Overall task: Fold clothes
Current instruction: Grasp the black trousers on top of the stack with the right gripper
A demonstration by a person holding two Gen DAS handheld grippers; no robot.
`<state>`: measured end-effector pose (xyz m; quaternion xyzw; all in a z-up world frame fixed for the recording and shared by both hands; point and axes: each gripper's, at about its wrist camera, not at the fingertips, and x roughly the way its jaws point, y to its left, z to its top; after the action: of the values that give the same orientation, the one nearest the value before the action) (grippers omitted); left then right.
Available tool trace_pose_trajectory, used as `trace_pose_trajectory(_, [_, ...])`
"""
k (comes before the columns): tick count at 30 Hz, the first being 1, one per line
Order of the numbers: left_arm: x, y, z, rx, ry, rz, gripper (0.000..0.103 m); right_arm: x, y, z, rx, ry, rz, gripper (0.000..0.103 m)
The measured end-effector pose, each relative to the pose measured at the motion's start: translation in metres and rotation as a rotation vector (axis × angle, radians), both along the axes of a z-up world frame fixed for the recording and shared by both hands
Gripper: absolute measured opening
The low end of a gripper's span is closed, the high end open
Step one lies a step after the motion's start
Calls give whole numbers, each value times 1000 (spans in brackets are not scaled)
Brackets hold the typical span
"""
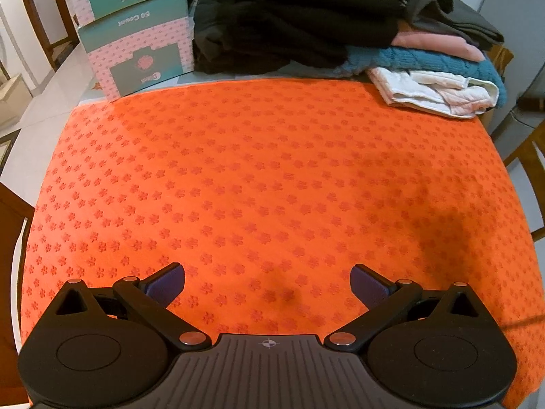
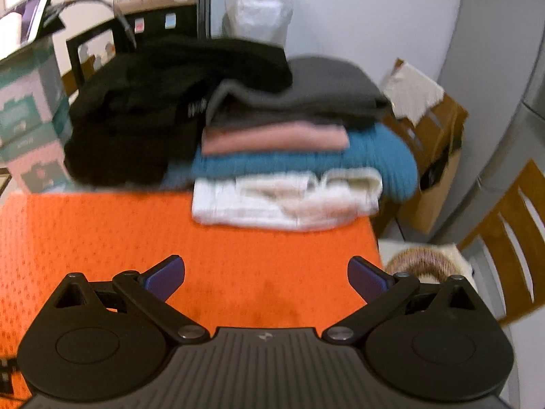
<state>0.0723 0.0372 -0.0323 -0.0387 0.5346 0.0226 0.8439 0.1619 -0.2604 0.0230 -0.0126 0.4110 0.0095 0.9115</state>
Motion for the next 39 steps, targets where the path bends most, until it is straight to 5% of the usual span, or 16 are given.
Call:
trace_pose_trajectory(13, [6,15,-4,-5,24,55,103,159,-3,37,-36,-69,31,94])
trace_pose_trajectory(20, [6,19,-4,-5,27,78,103,220,-4,20,-35,-56,12,78])
trace_pose_trajectory(28, [6,23,-6,1,39,97,103,254,-4,4,-18,-90,13,77])
trace_pose_trajectory(29, [6,23,-6,3,37,99,103,257,-5,2,-8,-91,15,73])
trace_pose_trajectory(33, [5,24,-5,1,34,110,103,256,-7,2,32,-125,14,22])
trace_pose_trajectory(39, [3,24,-5,-8,30,116,103,222,-2,38,44,-221,29,16])
